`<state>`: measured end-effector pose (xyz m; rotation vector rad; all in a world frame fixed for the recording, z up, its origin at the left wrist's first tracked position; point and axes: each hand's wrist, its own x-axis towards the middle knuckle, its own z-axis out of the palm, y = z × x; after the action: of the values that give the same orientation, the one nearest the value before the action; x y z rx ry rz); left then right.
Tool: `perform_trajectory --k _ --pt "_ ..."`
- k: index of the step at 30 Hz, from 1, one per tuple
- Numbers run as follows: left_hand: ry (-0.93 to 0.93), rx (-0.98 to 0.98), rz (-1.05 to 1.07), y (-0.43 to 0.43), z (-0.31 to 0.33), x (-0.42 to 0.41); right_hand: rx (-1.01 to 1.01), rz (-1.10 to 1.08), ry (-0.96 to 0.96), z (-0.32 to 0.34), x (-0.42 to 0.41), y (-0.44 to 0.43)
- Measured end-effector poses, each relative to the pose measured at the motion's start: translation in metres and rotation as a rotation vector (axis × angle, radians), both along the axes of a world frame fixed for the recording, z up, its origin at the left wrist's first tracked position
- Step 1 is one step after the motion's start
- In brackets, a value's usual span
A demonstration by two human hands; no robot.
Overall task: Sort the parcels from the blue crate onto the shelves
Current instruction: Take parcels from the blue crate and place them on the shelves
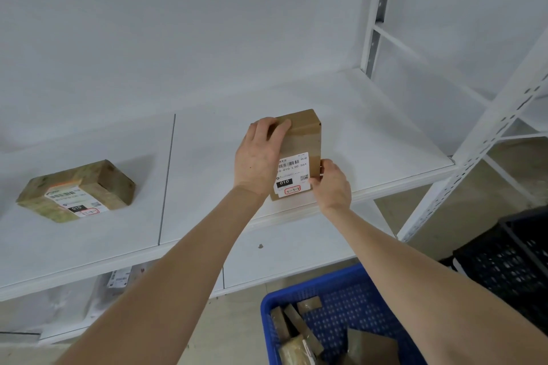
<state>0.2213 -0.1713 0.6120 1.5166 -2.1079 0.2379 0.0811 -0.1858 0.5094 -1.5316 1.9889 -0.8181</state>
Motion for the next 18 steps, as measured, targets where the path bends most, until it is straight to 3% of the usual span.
perform_trajectory --k 18 --pt "-0.017 0.009 -0.006 -0.020 -0.002 0.001 0.034 0.023 -0.039 0.001 0.003 -0.017"
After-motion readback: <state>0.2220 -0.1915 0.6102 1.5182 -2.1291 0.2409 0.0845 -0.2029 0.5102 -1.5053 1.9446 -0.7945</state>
